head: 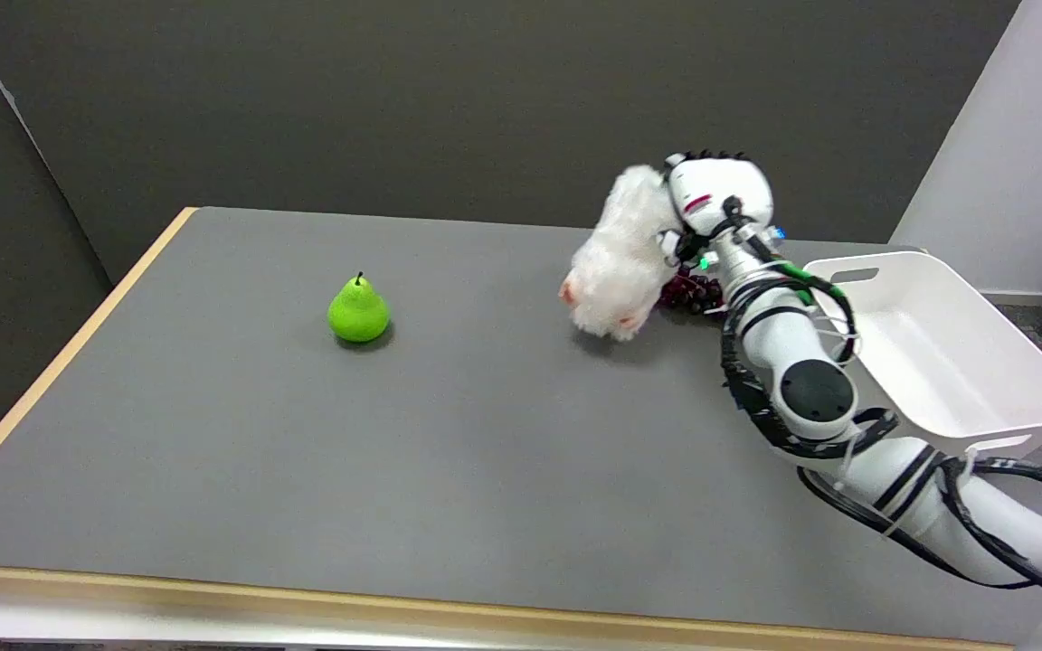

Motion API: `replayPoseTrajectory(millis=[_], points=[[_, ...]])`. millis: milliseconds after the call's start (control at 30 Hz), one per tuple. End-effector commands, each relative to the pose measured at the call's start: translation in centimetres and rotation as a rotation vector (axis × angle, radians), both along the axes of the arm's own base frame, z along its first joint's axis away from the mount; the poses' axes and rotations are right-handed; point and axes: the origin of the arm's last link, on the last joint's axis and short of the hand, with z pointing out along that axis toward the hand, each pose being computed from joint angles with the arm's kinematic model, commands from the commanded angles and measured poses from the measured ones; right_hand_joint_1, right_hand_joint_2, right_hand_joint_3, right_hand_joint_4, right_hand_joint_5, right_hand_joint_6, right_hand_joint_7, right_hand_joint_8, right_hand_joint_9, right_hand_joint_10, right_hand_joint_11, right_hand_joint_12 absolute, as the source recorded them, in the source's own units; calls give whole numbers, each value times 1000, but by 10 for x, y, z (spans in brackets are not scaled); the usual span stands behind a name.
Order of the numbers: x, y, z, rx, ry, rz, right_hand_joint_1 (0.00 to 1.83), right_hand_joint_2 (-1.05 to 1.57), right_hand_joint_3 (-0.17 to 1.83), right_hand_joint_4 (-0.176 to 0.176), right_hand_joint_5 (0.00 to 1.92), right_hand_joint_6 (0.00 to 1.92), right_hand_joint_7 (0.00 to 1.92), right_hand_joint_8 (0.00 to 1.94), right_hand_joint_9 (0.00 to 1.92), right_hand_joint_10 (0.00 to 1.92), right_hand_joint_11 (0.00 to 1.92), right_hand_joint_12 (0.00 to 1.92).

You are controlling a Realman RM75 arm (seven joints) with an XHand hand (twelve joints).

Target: Place the plush toy into the white container.

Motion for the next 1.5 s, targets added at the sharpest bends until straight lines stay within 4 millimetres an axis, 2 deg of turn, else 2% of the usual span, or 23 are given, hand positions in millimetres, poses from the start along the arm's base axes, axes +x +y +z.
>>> replayPoseTrajectory(millis=[33, 167, 267, 433, 767, 1033, 1133, 1200, 1267, 1500], points=[[37, 49, 49, -188, 35, 132, 1213, 1036, 421, -176, 609, 1434, 917, 1380, 883, 1481, 930, 1921], [45, 63, 54, -237, 72, 174, 1213, 1037, 420, -176, 608, 1433, 917, 1380, 884, 1481, 930, 1921], [59, 78, 63, -316, 112, 243, 1213, 1038, 419, -176, 608, 1433, 917, 1380, 884, 1481, 930, 1921], [93, 102, 78, -439, 203, 386, 1213, 1037, 420, -176, 608, 1434, 918, 1379, 884, 1480, 930, 1921], [118, 120, 107, -581, 230, 489, 1206, 1103, 310, -176, 576, 1429, 895, 1397, 878, 1486, 916, 1921], [103, 123, 113, -592, 223, 425, 1198, 1152, 241, -176, 542, 1440, 876, 1418, 873, 1481, 888, 1921], [93, 126, 123, -615, 201, 376, 1198, 1154, 238, -176, 540, 1441, 874, 1421, 871, 1480, 883, 1921], [82, 131, 131, -636, 202, 323, 1197, 1155, 238, -176, 539, 1442, 873, 1421, 871, 1478, 878, 1921], [65, 140, 135, -651, 222, 257, 1200, 1189, 158, -176, 543, 1428, 875, 1405, 902, 1387, 839, 1921], [15, 161, 145, -695, 223, 96, 1200, 1194, 150, -176, 542, 1430, 874, 1404, 891, 1375, 825, 1921]])
